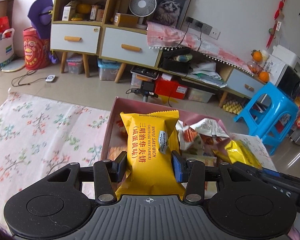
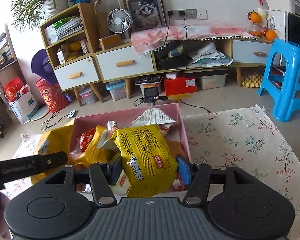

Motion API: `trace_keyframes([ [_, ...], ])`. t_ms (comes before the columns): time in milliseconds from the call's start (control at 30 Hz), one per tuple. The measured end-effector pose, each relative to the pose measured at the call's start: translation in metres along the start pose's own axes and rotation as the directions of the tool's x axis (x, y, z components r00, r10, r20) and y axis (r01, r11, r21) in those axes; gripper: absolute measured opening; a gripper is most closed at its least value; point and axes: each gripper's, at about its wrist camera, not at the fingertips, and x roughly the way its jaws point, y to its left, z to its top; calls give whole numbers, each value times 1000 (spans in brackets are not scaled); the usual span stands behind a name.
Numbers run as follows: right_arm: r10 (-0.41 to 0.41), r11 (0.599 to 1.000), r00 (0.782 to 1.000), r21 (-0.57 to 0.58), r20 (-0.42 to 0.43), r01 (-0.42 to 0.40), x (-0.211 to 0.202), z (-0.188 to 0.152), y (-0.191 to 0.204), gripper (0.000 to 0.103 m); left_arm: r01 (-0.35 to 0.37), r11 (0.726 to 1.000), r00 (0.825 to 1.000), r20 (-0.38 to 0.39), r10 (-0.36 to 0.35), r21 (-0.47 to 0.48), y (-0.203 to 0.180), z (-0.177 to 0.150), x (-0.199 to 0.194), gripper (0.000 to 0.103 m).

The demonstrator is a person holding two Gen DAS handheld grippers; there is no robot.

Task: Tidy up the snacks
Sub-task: 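Carry both yellow packs into the pink box and open both tools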

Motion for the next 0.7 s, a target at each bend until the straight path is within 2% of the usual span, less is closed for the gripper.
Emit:
trace_keyframes([
  [233, 1, 1000, 1000, 12, -6, -1, 12, 1, -5, 46, -27, 1000, 1000, 11, 27, 10, -4, 6, 24, 43],
  [500, 18, 1000, 1000, 2, -2, -18, 15, 2, -3, 47, -43, 998, 998, 50, 40, 43, -8, 7, 32, 46],
  [567, 22, 1000, 1000, 7, 2, -22, 13, 3, -3, 52, -42, 999, 998, 47, 40, 31, -6, 8, 31, 56],
  [600, 21, 1000, 1000, 13, 7, -21, 12, 3, -3, 57, -39, 999, 998, 47, 38, 24, -5, 8, 30, 66],
  [633, 20, 1000, 1000, 18, 13, -21, 10, 4, -4, 61, -35, 999, 998, 49, 34, 20, -4, 8, 28, 72],
  [700, 19, 1000, 999, 24, 27, -20, 5, 6, -5, 63, -27, 999, 999, 45, 27, 17, -4, 7, 22, 76],
])
